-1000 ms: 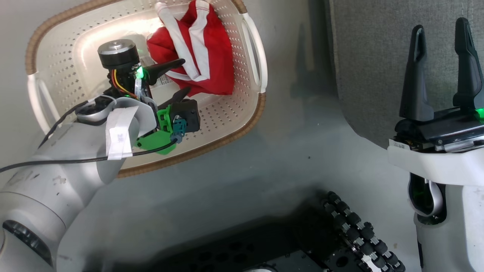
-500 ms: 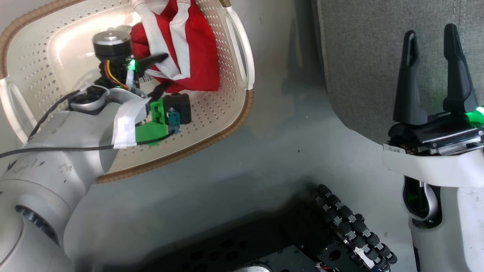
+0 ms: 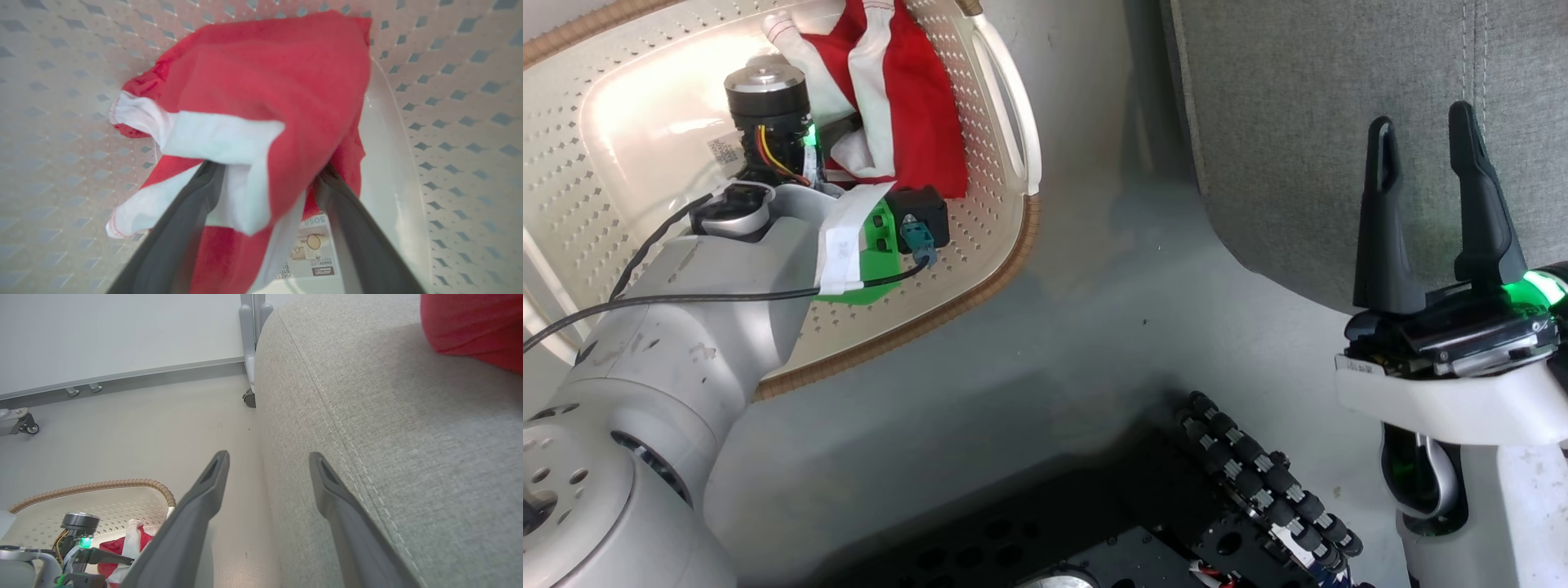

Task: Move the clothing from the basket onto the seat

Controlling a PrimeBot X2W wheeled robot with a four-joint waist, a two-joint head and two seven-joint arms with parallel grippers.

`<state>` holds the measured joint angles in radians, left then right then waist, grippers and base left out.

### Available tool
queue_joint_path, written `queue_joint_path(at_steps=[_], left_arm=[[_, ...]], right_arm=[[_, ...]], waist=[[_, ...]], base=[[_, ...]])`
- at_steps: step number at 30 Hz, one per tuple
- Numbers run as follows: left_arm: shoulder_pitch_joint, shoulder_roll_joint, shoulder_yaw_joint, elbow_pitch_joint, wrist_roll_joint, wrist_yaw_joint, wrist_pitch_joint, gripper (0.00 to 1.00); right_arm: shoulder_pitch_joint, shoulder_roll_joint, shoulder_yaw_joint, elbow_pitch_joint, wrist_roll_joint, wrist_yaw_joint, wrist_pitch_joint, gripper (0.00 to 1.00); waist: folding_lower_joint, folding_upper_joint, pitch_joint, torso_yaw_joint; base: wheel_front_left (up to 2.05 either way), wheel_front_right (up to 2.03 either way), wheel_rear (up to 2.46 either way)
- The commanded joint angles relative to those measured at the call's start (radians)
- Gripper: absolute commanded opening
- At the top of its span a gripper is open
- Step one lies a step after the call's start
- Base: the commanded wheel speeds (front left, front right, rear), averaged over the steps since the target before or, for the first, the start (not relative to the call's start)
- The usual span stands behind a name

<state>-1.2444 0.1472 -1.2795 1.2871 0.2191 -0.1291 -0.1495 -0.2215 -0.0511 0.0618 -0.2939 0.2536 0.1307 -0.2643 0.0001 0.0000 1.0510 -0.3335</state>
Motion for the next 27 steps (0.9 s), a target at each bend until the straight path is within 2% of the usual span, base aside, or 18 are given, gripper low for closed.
queue_joint_path(at_steps=[1,5,9,24,26,27], left_arm=[[-0.001,0.012,-0.001,0.002,0.004,-0.001,0.022,1.0],[0.016,0.022,-0.001,0.002,0.004,-0.001,0.099,1.0],[0.021,0.024,-0.001,0.002,-0.046,-0.001,0.147,1.0],[0.034,-0.001,-0.001,0.002,-0.068,-0.001,0.156,1.0],[0.034,-0.002,-0.001,0.002,-0.071,-0.001,0.156,0.0],[0.03,-0.001,-0.001,0.002,-0.073,-0.001,0.156,0.0]], right_arm=[[0.018,0.001,0.005,-0.009,0.007,0.0,0.0,1.0],[0.043,0.001,0.014,-0.026,0.005,0.0,0.0,1.0],[0.064,0.001,0.015,-0.039,0.004,0.0,0.0,1.0],[0.099,0.001,0.027,-0.073,-0.031,0.0,0.0,1.0],[0.102,0.001,0.027,-0.074,-0.033,0.0,0.0,1.0],[0.102,0.001,0.027,-0.074,-0.033,0.0,0.0,1.0]], waist=[[-0.0001,0.0,0.0,-0.002],[-0.0001,0.0,-0.003,-0.006],[-0.0001,0.0,-0.003,-0.006],[-0.0001,0.0,0.001,0.014],[-0.0001,0.0,0.001,0.015],[-0.0001,0.0,0.001,0.015]], base=[[0.0,0.0,0.0],[0.0,0.0,0.0],[0.04,0.04,0.04],[0.05,0.05,0.05],[0.01,0.01,0.01],[0.0,0.0,0.0]])
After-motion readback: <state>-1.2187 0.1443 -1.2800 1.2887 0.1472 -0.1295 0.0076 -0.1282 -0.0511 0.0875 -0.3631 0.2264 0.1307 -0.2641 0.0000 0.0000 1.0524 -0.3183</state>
